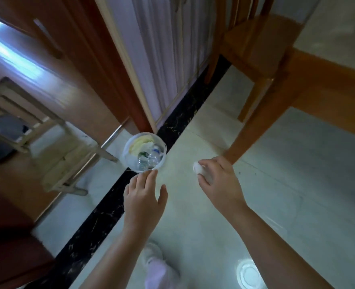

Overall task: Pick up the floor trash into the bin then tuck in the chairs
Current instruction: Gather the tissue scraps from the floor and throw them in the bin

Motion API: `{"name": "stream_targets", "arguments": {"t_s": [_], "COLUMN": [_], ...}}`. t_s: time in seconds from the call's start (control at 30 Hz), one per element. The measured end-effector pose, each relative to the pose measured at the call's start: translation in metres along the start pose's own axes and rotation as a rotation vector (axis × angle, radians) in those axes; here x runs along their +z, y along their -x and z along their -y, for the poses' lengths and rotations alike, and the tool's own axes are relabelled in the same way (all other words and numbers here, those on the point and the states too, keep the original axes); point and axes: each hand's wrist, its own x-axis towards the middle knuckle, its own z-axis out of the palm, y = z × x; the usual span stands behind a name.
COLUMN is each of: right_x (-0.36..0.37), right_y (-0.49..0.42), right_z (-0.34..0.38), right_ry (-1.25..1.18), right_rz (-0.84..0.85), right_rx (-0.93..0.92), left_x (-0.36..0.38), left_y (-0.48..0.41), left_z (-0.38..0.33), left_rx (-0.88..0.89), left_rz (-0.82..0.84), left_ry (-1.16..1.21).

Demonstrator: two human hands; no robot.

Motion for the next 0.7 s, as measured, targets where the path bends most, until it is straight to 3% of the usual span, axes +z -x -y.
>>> {"name": "stream_targets", "arguments": {"t_s": [0.33,0.7], "right_x": [0.088,0.184], "right_y": [-0.076,-0.171], "right_z": [0.109,0.12], "right_ry": [-0.024,0.068], "right_rz": [0.189,0.376], "right_rx": [0.018,0.092], "left_x": [-0.061,-0.057], "left_y": [-0.052,-0.105], "left_z": [0.107,0.177], "left_rx": [-0.168,-0.283], "left_rz": [-0.065,-0.017], "left_ry": [0.005,0.006]}}
